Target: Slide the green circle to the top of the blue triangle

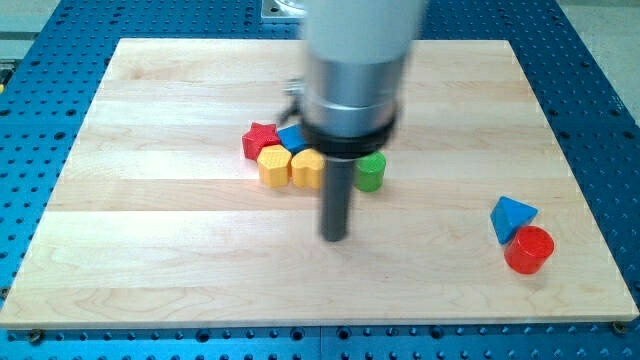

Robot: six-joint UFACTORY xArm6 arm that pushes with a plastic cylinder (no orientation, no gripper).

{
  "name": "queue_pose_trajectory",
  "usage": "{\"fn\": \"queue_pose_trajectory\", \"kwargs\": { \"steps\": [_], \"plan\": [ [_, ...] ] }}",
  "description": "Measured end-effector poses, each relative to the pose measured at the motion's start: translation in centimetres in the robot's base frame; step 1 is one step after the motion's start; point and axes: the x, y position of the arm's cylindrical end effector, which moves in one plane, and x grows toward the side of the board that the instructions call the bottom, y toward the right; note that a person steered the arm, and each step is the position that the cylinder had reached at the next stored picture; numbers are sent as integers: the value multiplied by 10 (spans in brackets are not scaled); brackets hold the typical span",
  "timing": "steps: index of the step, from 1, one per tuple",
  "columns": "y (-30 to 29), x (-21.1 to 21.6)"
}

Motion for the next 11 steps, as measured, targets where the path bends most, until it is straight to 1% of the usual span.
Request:
{"fn": "queue_pose_trajectory", "kwargs": {
  "steps": [1, 2, 3, 4, 5, 6, 7, 8, 9, 11],
  "plan": [
    [-6, -56],
    [55, -68],
    [61, -100],
    [99, -95],
    [135, -73],
    [112, -74],
    [107, -70],
    [122, -62],
    [125, -56],
    [158, -52]
  ]
}}
